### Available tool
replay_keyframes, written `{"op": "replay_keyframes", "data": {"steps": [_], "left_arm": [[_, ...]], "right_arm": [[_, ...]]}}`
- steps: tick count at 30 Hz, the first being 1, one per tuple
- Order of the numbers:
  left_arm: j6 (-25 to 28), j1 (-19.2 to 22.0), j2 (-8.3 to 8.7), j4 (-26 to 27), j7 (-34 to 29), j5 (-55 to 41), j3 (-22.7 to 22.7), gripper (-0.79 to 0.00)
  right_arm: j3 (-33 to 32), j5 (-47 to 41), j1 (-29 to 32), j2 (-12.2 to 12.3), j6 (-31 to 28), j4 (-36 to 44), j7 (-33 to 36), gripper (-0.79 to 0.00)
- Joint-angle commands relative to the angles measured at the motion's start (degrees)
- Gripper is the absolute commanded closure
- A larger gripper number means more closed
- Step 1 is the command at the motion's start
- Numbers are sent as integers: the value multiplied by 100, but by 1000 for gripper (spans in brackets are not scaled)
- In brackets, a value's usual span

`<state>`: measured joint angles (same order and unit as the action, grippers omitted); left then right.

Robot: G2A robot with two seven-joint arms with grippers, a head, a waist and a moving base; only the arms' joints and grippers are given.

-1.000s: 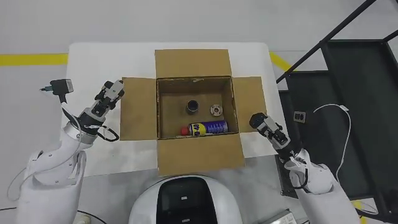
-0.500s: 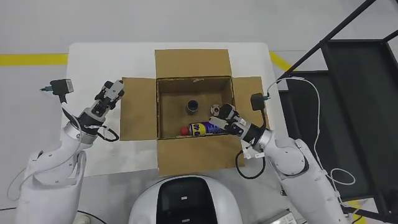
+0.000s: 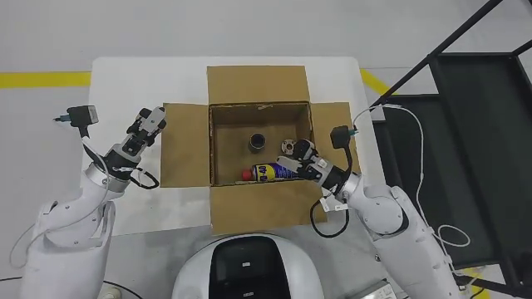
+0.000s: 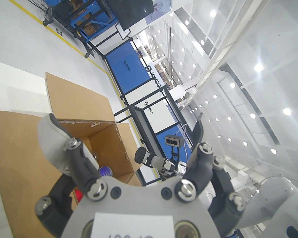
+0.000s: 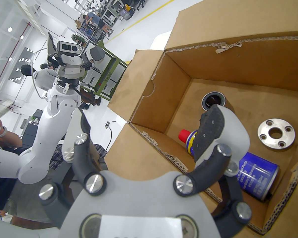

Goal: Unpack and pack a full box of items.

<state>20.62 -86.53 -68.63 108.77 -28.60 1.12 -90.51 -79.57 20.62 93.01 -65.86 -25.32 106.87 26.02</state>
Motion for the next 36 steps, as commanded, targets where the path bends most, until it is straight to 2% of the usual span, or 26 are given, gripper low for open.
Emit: {"op": "replay_keyframes", "data": {"steps": [1, 6, 10, 14, 17, 30, 36], "left_arm": [[0, 0, 0, 0, 1, 0, 0, -785], [0, 0, 0, 0, 1, 0, 0, -785], [0, 0, 0, 0, 1, 0, 0, -785], [0, 0, 0, 0, 1, 0, 0, -785], [0, 0, 0, 0, 1, 0, 0, -785], [0, 0, 0, 0, 1, 0, 0, -785], [0, 0, 0, 0, 1, 0, 0, -785]], "right_arm": [[34, 194, -215, 5, 215, 31, 161, -785], [609, 1062, -1126, -43, 731, 54, 612, -785], [1249, 1964, -1932, -105, 1120, -306, 1231, -785], [1754, 2678, -2438, -183, 1339, -737, 1307, -785], [1893, 2971, -2518, -212, 1486, -890, 1119, -785], [1896, 2988, -2518, -213, 1498, -896, 1107, -785], [2405, 3873, -3030, -307, 1785, -1292, 1449, -785]]}}
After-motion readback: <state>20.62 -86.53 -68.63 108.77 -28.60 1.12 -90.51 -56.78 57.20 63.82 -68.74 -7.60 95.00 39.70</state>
